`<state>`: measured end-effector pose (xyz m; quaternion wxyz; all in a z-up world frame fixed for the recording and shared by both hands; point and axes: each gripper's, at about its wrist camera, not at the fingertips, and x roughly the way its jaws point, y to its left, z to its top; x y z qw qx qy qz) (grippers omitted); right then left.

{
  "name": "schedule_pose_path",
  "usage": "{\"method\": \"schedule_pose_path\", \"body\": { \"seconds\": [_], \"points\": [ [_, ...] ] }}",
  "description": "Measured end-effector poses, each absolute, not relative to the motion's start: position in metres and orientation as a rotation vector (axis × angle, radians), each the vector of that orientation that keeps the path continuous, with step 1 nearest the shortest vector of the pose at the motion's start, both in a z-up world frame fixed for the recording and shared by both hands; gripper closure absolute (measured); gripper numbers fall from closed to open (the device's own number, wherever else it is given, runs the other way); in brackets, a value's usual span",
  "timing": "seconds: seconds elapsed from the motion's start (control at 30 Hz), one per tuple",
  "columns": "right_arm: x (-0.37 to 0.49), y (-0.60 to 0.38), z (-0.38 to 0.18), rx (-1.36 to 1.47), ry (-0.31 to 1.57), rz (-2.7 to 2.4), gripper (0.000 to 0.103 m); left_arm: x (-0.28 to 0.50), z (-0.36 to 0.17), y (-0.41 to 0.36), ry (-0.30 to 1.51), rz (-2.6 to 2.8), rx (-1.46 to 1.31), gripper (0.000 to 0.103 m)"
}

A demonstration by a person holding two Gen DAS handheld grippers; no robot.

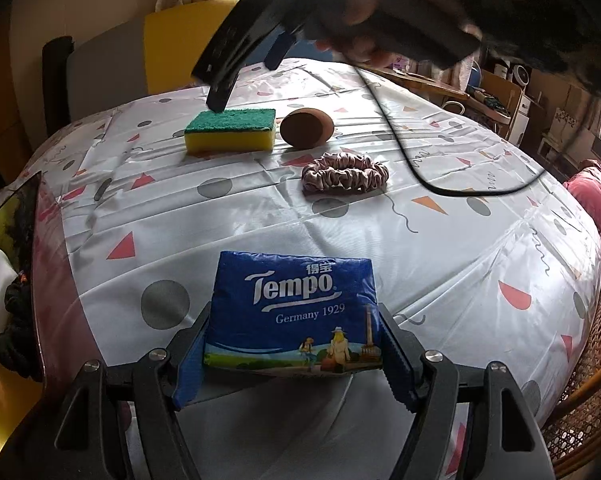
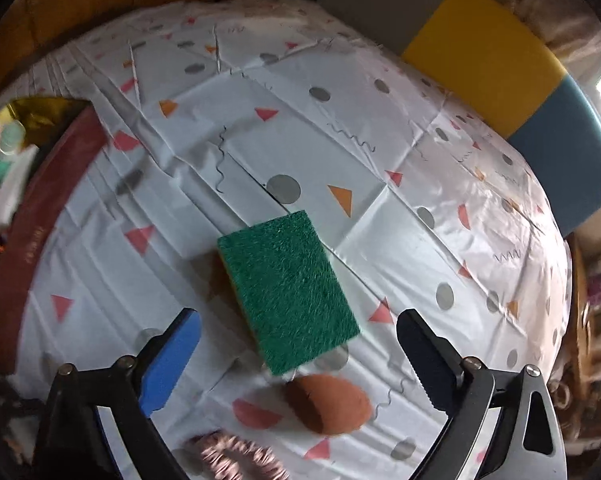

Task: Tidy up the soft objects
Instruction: 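Grasp the green-yellow sponge with the right tool and lift it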

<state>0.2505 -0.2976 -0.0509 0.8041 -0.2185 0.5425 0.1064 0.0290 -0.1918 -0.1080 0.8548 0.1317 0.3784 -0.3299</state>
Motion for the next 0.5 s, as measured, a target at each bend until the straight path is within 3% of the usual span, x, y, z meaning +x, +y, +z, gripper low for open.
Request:
{"method": "schedule_pose_path", "body": {
  "seconds": [0.17,0.27,0.4,0.5],
  "points": [
    [0.279,-0.289,-0.081,-0.532,1.233,0.243,0.001,0.030,-0.108,-0.193,0.794,-0.698,0.278,0.028],
    [0.288,-0.288,-0.093,-0.494,1.263,0.252,0.032,0.031,-0.109,-0.193,0.795,-0.701,0.277,0.028],
    [0.274,-0.284,-0.072,-0.459,1.179,0.235,0.034,0.030,-0.108,-0.193,0.791,-0.700,0.280,0.028],
    [0.253,-0.291,-0.027,-0.381,1.052,0.194,0.033,0.030,-0.108,-0.193,0.791,-0.697,0.282,0.028]
  ]
}}
